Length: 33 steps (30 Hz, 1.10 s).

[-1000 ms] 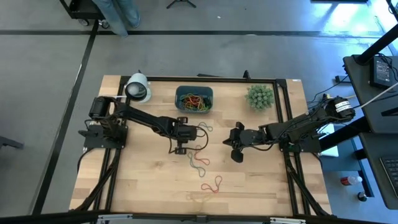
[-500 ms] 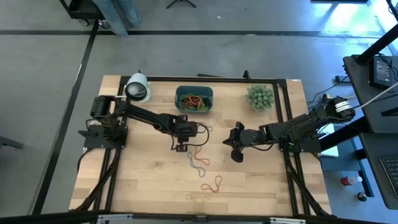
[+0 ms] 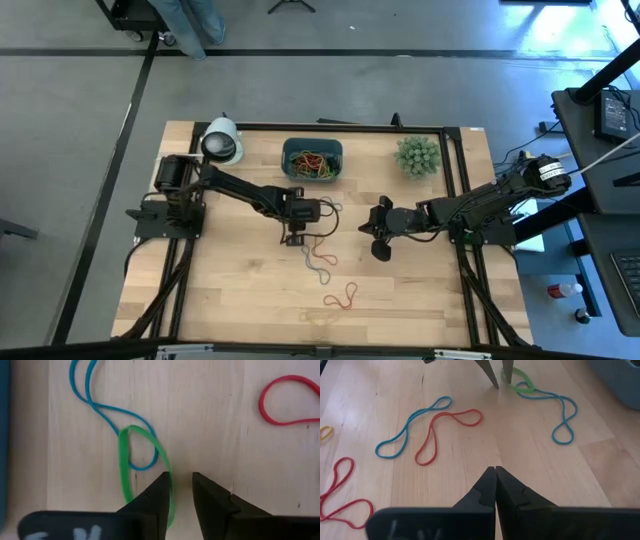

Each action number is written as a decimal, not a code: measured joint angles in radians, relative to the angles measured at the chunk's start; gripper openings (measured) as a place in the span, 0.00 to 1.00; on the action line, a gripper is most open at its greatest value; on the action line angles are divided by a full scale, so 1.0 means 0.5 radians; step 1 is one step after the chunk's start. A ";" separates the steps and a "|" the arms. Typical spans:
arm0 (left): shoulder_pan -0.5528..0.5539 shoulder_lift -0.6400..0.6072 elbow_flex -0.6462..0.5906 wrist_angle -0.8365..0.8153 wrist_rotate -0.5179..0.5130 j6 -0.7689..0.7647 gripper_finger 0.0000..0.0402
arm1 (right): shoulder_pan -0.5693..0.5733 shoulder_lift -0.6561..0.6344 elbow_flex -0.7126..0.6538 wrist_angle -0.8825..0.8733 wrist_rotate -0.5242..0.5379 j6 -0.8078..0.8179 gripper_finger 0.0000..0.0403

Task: Pick and place rubber bands into bin
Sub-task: Put the green rubber band into the blue bin

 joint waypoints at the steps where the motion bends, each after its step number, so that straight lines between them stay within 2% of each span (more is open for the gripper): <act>1: 0.000 0.011 0.001 -0.005 0.007 -0.004 0.18 | 0.000 0.000 0.000 -0.006 0.000 0.013 0.01; 7: 0.004 0.006 0.000 -0.025 0.090 0.001 0.02 | 0.000 0.000 0.000 -0.008 0.000 0.017 0.01; 14: -0.038 -0.136 -0.025 -0.142 0.005 0.031 0.01 | 0.000 0.000 0.000 -0.002 0.000 0.017 0.01; 22: -0.023 -0.417 -0.018 -0.156 -0.237 0.140 0.01 | 0.000 0.000 0.000 -0.001 0.000 0.013 0.01; 28: 0.160 -0.536 -0.014 -0.086 -0.326 0.312 0.01 | 0.000 0.000 0.000 -0.001 0.000 0.010 0.01; 33: 0.443 -0.523 -0.014 0.037 -0.249 0.403 0.00 | 0.000 0.000 0.000 -0.001 0.000 0.010 0.01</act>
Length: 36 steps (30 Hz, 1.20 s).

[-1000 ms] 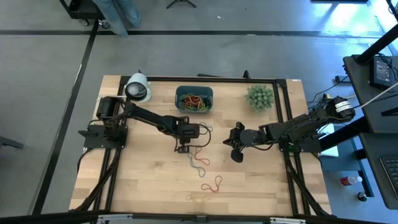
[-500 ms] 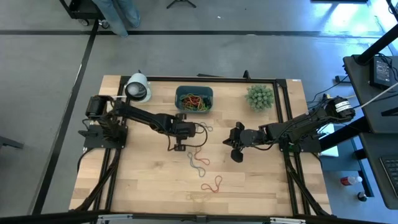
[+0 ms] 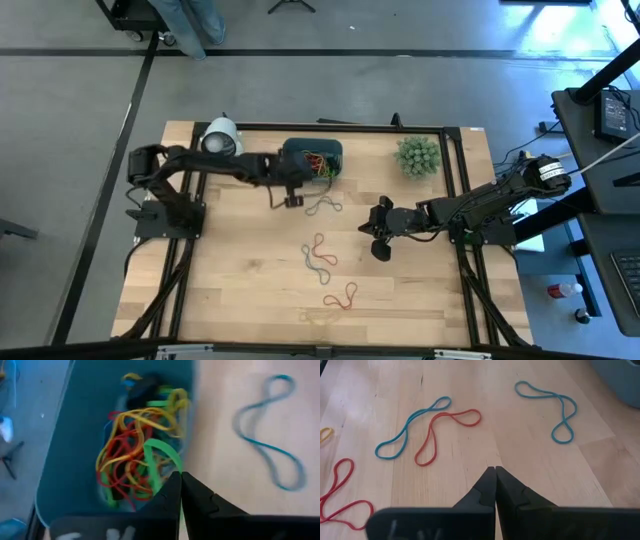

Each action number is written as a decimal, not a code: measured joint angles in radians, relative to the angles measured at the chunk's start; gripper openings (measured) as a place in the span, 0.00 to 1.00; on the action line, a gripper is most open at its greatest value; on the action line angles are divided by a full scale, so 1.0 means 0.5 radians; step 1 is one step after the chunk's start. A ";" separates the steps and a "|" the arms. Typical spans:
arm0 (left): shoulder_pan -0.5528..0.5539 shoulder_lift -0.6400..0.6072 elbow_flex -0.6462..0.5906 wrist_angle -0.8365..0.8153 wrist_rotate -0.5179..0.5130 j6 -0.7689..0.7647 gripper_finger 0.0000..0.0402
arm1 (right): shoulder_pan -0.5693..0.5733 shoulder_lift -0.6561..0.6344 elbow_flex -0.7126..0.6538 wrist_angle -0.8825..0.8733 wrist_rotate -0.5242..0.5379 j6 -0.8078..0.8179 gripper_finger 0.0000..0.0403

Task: Pick and place rubber bands into bin
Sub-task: Put the green rubber band into the blue bin, then put the blue rubber band into the blue bin

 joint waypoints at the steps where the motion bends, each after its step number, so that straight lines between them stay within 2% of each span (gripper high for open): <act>1: 0.057 0.009 0.000 0.016 0.043 0.003 0.01 | 0.000 0.000 0.000 0.000 0.000 0.000 0.01; 4: 0.212 0.043 0.000 0.061 0.187 0.016 0.00 | 0.000 0.000 0.000 0.000 0.000 -0.007 0.01; 9: 0.392 0.115 0.001 0.118 0.291 0.025 0.01 | 0.000 0.000 0.000 0.000 0.000 -0.008 0.01; 12: 0.461 0.170 0.001 0.115 0.444 0.018 0.05 | 0.001 0.000 -0.001 -0.008 0.000 -0.019 0.01; 15: 0.485 0.215 0.001 0.116 0.458 0.014 0.11 | 0.000 0.000 -0.001 -0.007 0.001 -0.028 0.01; 20: 0.483 0.231 0.004 0.121 0.342 0.021 0.23 | 0.001 0.000 -0.001 -0.005 0.001 -0.028 0.01; 25: 0.464 0.128 0.004 0.077 0.341 0.034 0.30 | 0.001 0.000 -0.001 -0.005 0.001 -0.044 0.01; 31: 0.390 -0.103 0.004 -0.115 0.420 -0.188 0.30 | 0.000 0.000 -0.001 0.001 0.001 -0.042 0.01; 36: 0.197 -0.234 0.004 -0.318 0.429 -0.354 0.25 | 0.000 0.000 -0.001 0.038 0.001 -0.043 0.01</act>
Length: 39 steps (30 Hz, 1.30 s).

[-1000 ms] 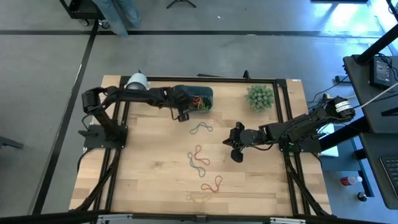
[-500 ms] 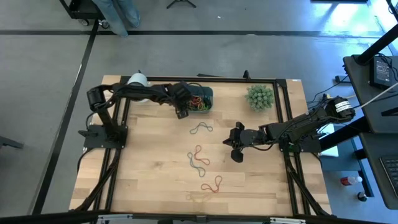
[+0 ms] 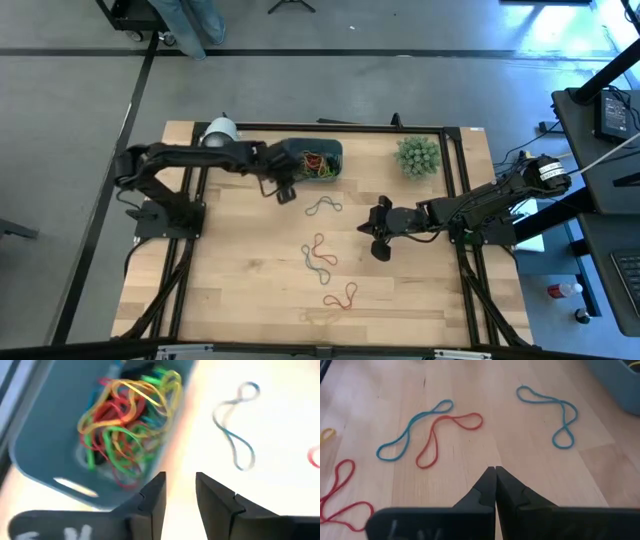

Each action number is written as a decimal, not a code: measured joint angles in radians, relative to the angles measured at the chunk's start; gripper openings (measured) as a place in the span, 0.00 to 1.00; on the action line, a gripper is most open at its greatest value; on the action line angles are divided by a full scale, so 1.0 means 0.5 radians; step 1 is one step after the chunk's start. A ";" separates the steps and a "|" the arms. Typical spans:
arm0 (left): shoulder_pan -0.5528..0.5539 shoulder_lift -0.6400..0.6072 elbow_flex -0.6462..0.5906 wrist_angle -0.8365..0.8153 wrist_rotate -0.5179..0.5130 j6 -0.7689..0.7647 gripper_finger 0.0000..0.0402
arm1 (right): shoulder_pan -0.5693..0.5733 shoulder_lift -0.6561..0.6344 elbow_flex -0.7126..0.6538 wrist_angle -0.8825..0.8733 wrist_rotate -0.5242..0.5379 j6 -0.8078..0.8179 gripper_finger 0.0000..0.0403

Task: Pick and place rubber bands into bin
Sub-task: Put the blue rubber band into the blue bin

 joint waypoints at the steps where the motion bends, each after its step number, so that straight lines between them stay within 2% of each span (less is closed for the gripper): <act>1: -0.045 -0.020 -0.009 -0.028 -0.014 -0.024 0.23 | 0.000 0.000 -0.001 0.013 0.000 0.000 0.01; 4: -0.195 -0.090 -0.117 0.002 -0.059 -0.067 0.17 | 0.000 0.000 -0.001 0.042 0.000 0.001 0.01; 9: -0.418 -0.228 -0.504 0.288 -0.099 -0.183 0.03 | 0.000 0.000 -0.002 0.214 0.031 -0.003 0.01; 16: -0.616 -0.496 -1.049 0.817 -0.146 -0.366 0.00 | 0.000 0.003 0.002 0.278 0.196 0.000 0.00; 20: -0.644 -0.650 -1.251 1.002 -0.209 -0.361 0.00 | -0.013 0.077 0.162 0.059 0.294 0.045 0.00; 25: -0.638 -0.814 -1.382 1.098 -0.241 -0.270 0.01 | -0.104 0.399 0.561 -0.366 0.295 0.150 0.00; 31: -0.638 -0.951 -1.388 1.125 -0.254 -0.219 0.00 | -0.274 0.818 0.992 -0.814 0.293 0.344 0.04; 35: -0.638 -0.987 -1.389 1.113 -0.253 -0.219 0.01 | -0.373 1.027 1.157 -1.003 0.295 0.377 0.10; 39: -0.638 -0.986 -1.389 1.103 -0.253 -0.219 0.00 | -0.450 1.150 1.212 -1.014 0.289 0.367 0.18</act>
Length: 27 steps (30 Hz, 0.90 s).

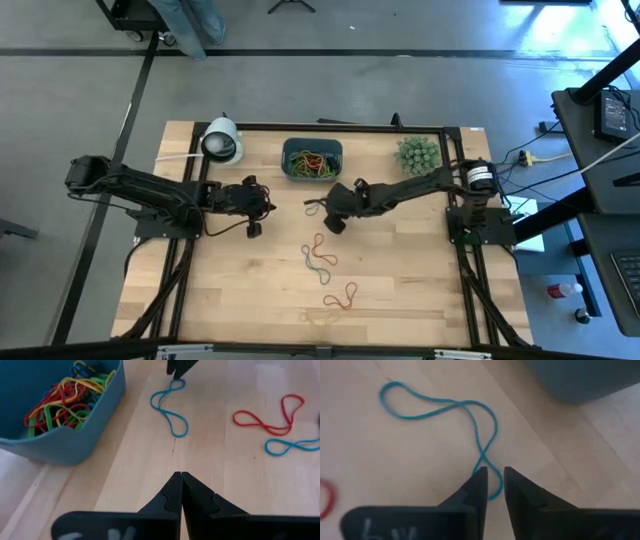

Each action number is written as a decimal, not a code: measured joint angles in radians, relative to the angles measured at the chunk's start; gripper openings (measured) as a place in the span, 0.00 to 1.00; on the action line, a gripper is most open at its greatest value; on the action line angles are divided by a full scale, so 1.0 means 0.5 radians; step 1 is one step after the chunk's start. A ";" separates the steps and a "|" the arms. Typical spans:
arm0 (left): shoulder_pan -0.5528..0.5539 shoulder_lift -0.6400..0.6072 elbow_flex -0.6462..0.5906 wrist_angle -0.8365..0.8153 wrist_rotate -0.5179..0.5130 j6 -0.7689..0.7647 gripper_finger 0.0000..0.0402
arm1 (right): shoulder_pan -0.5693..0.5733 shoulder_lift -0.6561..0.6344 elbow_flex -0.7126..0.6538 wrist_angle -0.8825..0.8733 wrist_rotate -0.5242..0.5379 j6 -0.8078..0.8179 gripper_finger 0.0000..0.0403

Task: Pick and place rubber bands into bin
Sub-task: Put the blue rubber band into the blue bin

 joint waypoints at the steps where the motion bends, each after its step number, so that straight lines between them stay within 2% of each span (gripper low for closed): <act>1: -0.001 0.003 0.001 0.008 0.000 0.000 0.00 | -0.016 0.015 0.000 -0.012 -0.007 0.000 0.20; 5: -0.002 0.005 0.000 -0.003 0.000 -0.001 0.01 | -0.061 0.067 0.004 -0.028 -0.087 -0.004 0.25; 8: -0.004 0.006 0.000 -0.019 0.001 -0.005 0.00 | -0.069 0.076 0.006 -0.032 -0.108 -0.005 0.26; 10: -0.004 0.006 0.000 -0.020 0.002 -0.017 0.00 | -0.068 0.076 0.005 -0.043 -0.119 -0.012 0.22; 13: -0.004 0.006 0.000 -0.019 0.009 -0.021 0.01 | -0.065 0.072 0.005 -0.052 -0.140 -0.053 0.08; 15: -0.004 0.006 0.000 -0.019 0.010 -0.037 0.00 | -0.066 0.070 0.005 -0.060 -0.158 -0.059 0.03; 22: -0.004 0.007 0.000 -0.047 0.007 -0.047 0.01 | -0.067 0.022 -0.005 -0.106 -0.186 -0.063 0.01; 27: -0.004 0.007 0.000 -0.048 0.002 -0.058 0.00 | -0.037 -0.166 -0.006 -0.294 -0.172 -0.051 0.00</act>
